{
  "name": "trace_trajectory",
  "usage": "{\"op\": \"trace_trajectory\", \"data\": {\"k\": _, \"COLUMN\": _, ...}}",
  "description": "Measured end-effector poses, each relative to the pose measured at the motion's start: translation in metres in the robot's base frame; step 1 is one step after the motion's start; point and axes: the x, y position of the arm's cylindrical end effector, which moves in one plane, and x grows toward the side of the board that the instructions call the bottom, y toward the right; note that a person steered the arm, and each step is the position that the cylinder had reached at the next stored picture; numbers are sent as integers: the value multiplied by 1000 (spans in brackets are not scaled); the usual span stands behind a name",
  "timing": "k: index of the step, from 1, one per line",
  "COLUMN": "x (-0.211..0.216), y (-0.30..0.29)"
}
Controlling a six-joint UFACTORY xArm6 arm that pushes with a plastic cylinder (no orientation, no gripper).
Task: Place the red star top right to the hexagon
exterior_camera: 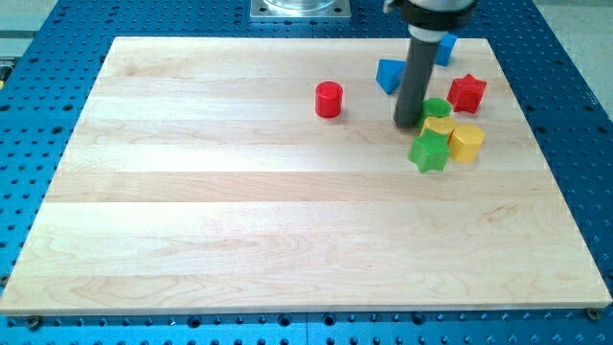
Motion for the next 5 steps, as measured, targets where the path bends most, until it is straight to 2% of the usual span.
{"op": "trace_trajectory", "data": {"k": 1, "x": 17, "y": -3}}
{"op": "trace_trajectory", "data": {"k": 2, "x": -7, "y": -29}}
{"op": "trace_trajectory", "data": {"k": 4, "x": -104, "y": 45}}
{"op": "trace_trajectory", "data": {"k": 5, "x": -82, "y": 87}}
